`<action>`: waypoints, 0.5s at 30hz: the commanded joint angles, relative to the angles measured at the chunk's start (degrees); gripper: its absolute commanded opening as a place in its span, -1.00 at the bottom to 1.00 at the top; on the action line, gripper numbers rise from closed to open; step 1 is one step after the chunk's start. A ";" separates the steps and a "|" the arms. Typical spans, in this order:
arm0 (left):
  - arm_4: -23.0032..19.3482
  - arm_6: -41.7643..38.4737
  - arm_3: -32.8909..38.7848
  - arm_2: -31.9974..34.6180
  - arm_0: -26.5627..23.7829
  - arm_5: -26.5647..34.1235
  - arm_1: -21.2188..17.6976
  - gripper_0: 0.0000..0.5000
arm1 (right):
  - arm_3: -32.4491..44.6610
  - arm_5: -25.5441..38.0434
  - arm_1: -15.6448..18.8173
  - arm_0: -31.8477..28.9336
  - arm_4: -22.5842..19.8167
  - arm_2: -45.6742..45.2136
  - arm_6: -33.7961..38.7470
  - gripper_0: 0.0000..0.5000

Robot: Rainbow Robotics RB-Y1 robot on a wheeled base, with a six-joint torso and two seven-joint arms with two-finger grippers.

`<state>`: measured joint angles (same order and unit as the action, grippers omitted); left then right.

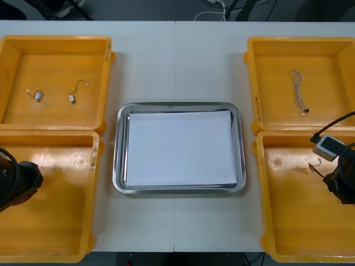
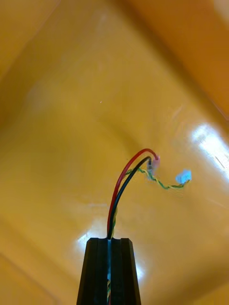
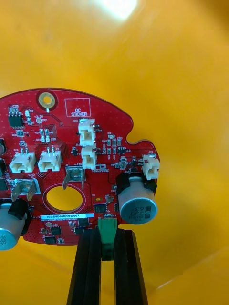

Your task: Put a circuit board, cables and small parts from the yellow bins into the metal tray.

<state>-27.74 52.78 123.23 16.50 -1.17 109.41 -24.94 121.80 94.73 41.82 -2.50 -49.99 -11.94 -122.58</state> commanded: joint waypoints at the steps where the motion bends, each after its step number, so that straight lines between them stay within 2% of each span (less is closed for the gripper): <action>1: -1.62 6.46 3.15 1.69 -3.75 0.59 -3.45 -1.00 | 1.95 5.47 1.16 4.08 -1.95 -5.20 -1.69 -1.00; 9: -8.47 7.16 3.95 1.60 -5.86 0.59 -7.76 -1.00 | 2.04 14.79 1.25 7.78 -3.09 -10.38 -0.99 -1.00; 15: -13.74 7.34 4.21 1.51 -8.94 0.59 -10.57 -1.00 | 2.04 15.27 1.25 9.27 -3.45 -13.28 1.65 -1.00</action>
<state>-39.12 52.90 125.14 16.74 -6.59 109.49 -31.90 121.95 109.60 41.82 4.73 -52.81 -22.20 -122.57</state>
